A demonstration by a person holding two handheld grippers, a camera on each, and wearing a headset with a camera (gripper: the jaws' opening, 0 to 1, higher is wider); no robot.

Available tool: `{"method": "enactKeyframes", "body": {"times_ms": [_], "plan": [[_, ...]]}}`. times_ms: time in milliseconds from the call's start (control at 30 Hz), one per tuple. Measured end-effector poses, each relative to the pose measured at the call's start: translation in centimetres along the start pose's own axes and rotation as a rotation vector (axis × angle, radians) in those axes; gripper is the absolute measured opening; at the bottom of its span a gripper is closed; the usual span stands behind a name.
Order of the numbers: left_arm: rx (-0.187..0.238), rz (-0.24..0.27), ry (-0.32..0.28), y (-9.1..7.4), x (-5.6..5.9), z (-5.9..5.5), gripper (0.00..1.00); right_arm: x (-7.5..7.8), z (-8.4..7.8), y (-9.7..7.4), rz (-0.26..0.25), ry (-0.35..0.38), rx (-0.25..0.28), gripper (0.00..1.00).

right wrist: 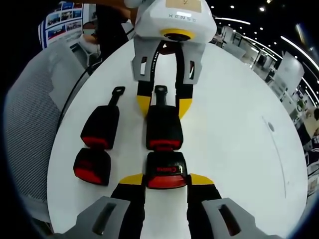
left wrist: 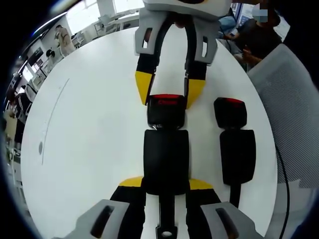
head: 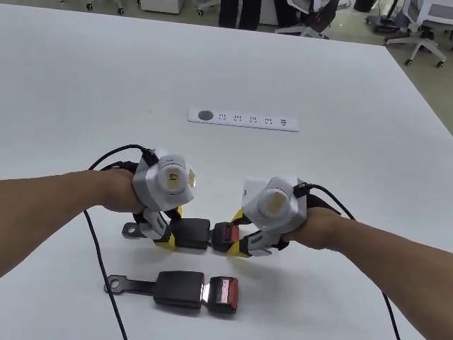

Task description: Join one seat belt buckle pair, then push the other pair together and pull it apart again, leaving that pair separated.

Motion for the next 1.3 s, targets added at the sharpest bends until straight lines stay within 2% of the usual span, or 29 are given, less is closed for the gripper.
{"method": "enactKeyframes", "body": {"times_ms": [233, 333, 567, 833, 1300], "plan": [[-0.001, -0.002, -0.002, 0.0, -0.2, -0.1, 0.31, 0.4, -1.0, -0.5, 0.009, -0.014, -0.02, 0.27], [0.001, -0.003, -0.008, 0.0, -0.2, -0.1, 0.31, 0.3, -1.2, -0.8, 0.02, 0.001, -0.007, 0.27], [-0.029, -0.011, -0.003, -0.1, -0.1, 0.3, 0.32, 0.4, -1.3, -0.8, 0.02, -0.008, -0.008, 0.28], [-0.015, -0.008, -0.017, -0.2, 0.0, 0.2, 0.32, 0.4, -1.4, -1.0, 0.023, -0.022, -0.012, 0.28], [-0.018, -0.008, -0.019, -0.1, -0.2, 0.0, 0.32, 0.8, -2.7, -1.9, 0.025, -0.032, -0.043, 0.28]]}}
Point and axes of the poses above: the centre of the closed fingertips' face, and the gripper's own axes: y roughly forward along the fingers, x roughly to its right, z roughly out of its top, the point moved 9 cm from there along -y, roughly backward along the fingers, and after that the axes turned 8 degrees about -z, right-handed, at the moved point
